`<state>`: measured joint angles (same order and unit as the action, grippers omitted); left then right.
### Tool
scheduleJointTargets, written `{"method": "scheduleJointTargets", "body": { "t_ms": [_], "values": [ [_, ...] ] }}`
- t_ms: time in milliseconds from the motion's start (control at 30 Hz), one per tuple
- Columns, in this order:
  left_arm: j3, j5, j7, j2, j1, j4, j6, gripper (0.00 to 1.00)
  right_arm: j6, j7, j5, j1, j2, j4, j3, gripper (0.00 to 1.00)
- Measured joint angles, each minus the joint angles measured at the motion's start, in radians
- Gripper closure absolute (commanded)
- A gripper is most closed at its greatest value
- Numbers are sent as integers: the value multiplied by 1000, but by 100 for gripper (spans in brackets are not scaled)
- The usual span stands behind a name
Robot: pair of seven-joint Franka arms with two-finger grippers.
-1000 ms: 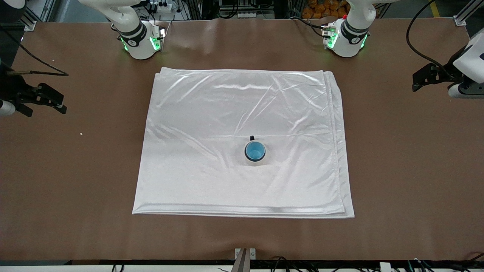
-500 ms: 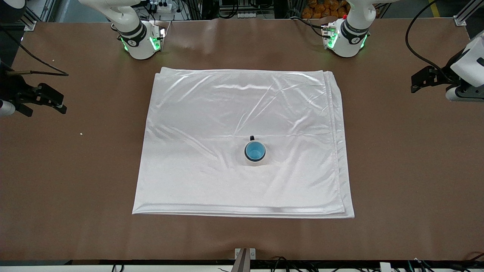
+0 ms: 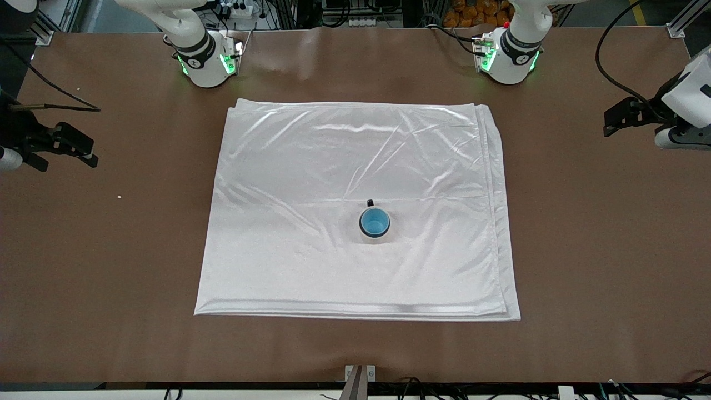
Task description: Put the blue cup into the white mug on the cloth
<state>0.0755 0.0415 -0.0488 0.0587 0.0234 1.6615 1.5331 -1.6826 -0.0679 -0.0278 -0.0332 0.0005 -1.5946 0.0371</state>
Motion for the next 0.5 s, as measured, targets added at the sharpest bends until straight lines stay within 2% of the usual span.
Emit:
{"method": "scheduleJointTargets", "body": {
  "t_ms": [500],
  "values": [
    [0,-31,11,0,0,0,0,0,0,0,0,0,0,0,0,0]
  ]
}}
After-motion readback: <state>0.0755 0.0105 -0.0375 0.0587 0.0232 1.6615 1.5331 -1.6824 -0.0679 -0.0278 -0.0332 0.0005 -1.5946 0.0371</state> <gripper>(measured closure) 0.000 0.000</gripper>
